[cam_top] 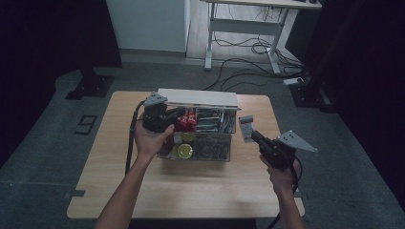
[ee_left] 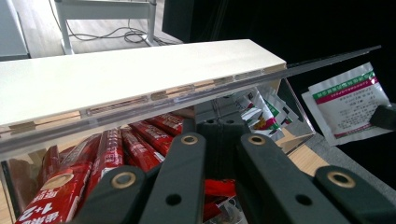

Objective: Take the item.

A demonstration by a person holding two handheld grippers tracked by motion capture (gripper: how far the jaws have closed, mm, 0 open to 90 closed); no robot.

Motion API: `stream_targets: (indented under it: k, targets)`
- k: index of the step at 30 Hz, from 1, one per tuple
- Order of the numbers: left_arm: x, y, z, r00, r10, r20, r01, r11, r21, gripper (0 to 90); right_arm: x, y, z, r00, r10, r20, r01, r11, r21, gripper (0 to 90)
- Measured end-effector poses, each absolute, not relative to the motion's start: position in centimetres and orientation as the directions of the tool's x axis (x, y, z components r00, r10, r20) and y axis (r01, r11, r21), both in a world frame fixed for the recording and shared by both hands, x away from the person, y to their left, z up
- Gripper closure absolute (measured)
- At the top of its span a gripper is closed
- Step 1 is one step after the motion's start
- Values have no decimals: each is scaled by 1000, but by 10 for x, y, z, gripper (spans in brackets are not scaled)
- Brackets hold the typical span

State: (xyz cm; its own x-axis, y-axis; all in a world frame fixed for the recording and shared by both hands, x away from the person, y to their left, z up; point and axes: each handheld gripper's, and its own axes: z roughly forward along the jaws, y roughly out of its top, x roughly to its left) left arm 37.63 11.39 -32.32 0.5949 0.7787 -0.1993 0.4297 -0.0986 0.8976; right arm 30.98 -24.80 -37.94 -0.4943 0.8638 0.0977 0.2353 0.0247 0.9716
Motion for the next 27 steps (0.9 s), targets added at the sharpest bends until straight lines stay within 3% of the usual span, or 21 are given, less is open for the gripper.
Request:
stream_targets:
  k: [27]
  targets:
    - [376,112,-325,595,779,-199,430,-99,898,900,318,-258,-431,-440,884,160,334,-5,943,893]
